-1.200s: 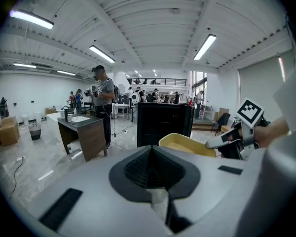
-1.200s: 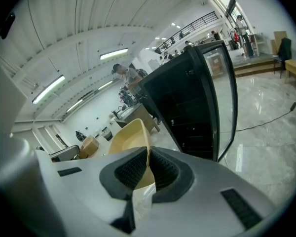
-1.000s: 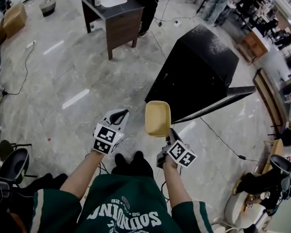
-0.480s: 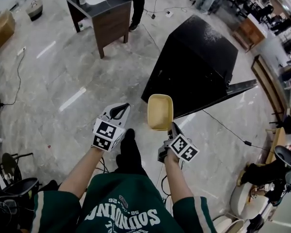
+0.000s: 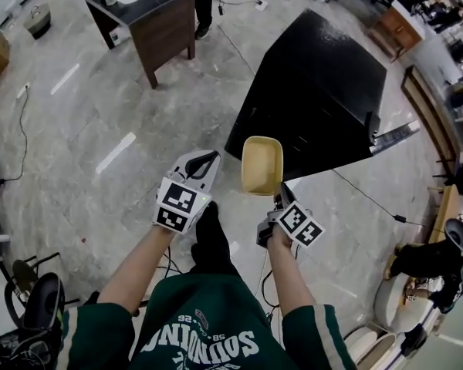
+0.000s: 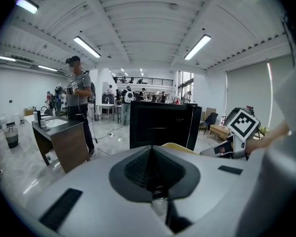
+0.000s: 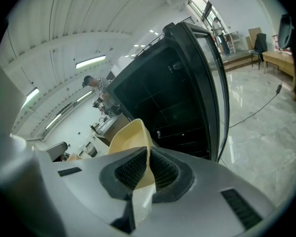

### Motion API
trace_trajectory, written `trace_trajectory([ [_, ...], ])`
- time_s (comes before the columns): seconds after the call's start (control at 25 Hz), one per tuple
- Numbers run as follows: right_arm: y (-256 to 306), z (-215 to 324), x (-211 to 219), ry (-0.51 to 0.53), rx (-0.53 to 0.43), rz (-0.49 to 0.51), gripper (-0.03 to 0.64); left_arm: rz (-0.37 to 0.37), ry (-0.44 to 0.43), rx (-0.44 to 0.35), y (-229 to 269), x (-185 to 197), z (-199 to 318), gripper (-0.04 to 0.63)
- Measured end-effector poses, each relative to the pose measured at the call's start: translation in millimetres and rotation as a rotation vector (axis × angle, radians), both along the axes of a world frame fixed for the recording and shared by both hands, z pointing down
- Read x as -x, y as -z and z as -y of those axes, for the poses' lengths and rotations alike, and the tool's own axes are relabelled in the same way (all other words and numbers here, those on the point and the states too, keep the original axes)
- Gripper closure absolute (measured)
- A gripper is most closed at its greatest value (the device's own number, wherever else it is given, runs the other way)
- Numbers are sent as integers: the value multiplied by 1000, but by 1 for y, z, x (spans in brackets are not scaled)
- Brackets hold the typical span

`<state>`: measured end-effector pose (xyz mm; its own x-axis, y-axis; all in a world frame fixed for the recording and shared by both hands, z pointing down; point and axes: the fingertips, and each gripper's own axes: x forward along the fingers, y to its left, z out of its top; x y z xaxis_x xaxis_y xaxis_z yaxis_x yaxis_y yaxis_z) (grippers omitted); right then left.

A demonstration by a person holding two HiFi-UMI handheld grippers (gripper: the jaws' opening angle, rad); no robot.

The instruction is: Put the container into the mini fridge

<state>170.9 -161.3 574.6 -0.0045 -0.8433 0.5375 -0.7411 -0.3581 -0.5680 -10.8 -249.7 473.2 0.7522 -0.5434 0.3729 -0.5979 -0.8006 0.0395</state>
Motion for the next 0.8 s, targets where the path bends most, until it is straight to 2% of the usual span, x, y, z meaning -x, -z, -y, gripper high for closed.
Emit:
trace_trajectory([
  [0.32,-23,41,-8,-27,24,6,572,5,-43,32,-23,-21,36,581],
  [0.8,-54,103,-54,-123,13,20,572,16,-87,24,-51,-47,82,581],
])
